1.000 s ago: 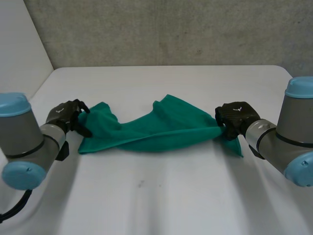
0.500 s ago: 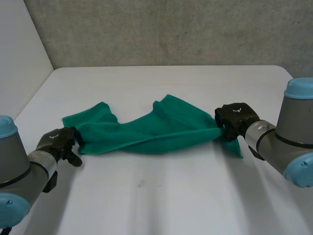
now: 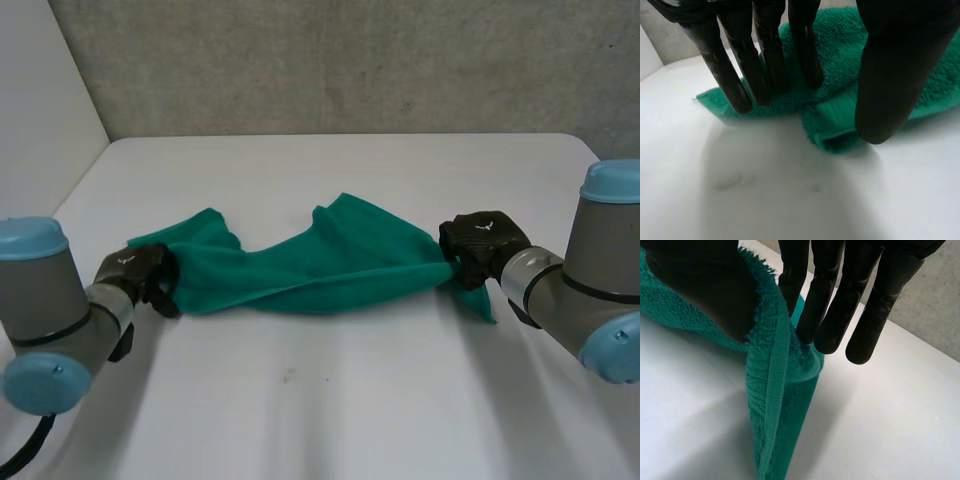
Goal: Fold the towel.
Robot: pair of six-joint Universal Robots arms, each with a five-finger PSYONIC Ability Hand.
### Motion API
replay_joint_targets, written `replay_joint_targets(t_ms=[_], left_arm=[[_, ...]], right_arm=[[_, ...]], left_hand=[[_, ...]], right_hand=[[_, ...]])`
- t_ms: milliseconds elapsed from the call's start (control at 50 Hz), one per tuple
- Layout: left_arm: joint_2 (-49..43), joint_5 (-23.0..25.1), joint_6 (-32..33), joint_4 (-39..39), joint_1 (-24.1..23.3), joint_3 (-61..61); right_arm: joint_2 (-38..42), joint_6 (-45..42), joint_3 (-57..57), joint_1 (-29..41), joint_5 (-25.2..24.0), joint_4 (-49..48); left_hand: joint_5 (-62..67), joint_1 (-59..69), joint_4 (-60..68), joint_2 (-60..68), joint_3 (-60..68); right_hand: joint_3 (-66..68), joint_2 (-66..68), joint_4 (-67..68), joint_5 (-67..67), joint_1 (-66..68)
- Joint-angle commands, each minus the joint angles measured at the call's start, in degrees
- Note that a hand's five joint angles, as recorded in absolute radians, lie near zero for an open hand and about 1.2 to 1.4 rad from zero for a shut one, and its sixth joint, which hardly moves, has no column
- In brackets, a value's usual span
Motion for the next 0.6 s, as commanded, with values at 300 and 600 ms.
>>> replay_joint_targets(t_ms=[300,600], left_arm=[[-9.56,-0.19,0.25,-0.46,-2.75,12.25],[12.90,-2.56,-0.28,-4.94,-4.94,8.57]], right_arm=[[0.05,-0.05,-0.23,-0.15,0.12,-0.06],[-8.11,-1.54,-5.15,-1.03,0.83,4.67]], left_hand=[[5.39,4.95,5.14,5.14,5.09],[42.89,42.45,42.64,42.64,42.59]], right_hand=[[12.16,12.51,11.60,13.19,24.66],[12.16,12.51,11.60,13.19,24.66]])
